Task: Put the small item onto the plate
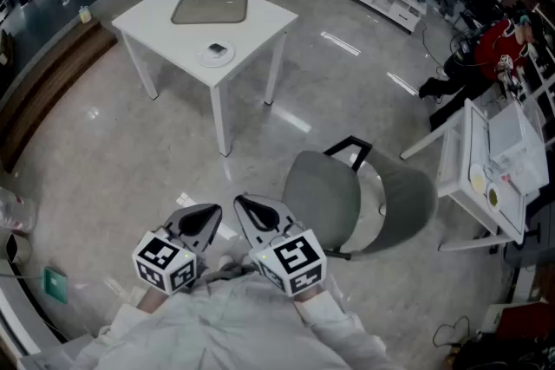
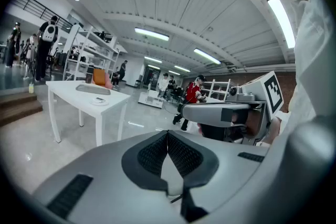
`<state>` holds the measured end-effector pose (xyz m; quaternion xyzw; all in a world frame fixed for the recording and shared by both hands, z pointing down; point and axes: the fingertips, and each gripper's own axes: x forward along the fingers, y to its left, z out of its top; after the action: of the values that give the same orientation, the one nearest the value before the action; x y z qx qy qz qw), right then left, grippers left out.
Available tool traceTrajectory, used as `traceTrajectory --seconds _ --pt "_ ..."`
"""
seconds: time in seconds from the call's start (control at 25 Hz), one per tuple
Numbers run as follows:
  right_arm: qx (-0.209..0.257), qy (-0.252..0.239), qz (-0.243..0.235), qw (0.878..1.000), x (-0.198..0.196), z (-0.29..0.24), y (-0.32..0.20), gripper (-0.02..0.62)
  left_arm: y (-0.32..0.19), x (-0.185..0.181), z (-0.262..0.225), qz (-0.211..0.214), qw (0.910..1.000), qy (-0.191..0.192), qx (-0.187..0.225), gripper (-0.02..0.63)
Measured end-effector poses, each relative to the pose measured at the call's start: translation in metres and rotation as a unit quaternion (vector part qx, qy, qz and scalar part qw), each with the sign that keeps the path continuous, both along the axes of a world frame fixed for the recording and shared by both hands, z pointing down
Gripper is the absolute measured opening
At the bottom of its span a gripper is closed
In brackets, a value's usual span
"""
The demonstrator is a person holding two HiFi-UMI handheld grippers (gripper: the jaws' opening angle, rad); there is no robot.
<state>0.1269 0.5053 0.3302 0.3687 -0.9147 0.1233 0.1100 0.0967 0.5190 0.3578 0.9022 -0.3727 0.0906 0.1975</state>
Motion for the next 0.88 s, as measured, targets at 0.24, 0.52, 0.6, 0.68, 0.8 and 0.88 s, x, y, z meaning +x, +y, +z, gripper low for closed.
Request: traceTrajectory --seconds 0.24,0.52,0.6,0.68,0.8,0.88 --pt "0.002 -0.001 -0.004 1.000 0.001 -0.003 0.001 0.015 0.000 0.004 -0.007 0.007 0.9999 0.009 0.002 0.009" --pt "0.003 -0.003 -0.004 1.000 0.006 -0.005 0.000 0.015 0.000 0.008 -0.004 0.006 1.0000 0.007 0.002 0.010" --pt "0.002 -0.003 -0.006 1.000 0.006 -0.004 0.001 0.015 0.000 0.009 -0.003 0.007 0.9999 0.008 0.000 0.009" --pt "0.002 -0.004 -0.009 1.000 0.004 -0.003 0.001 0.015 0.000 0.009 -0.004 0.006 0.9999 0.009 0.001 0.010" --pt "0.001 -0.004 -0.008 1.000 0.006 -0.003 0.000 0.015 -0.002 0.010 -0.004 0.003 0.9999 0.010 0.001 0.009" --pt "0.005 -0.014 -0.006 1.000 0.010 -0.005 0.000 0.015 -0.002 0.012 -0.003 0.001 1.0000 0.010 0.000 0.009"
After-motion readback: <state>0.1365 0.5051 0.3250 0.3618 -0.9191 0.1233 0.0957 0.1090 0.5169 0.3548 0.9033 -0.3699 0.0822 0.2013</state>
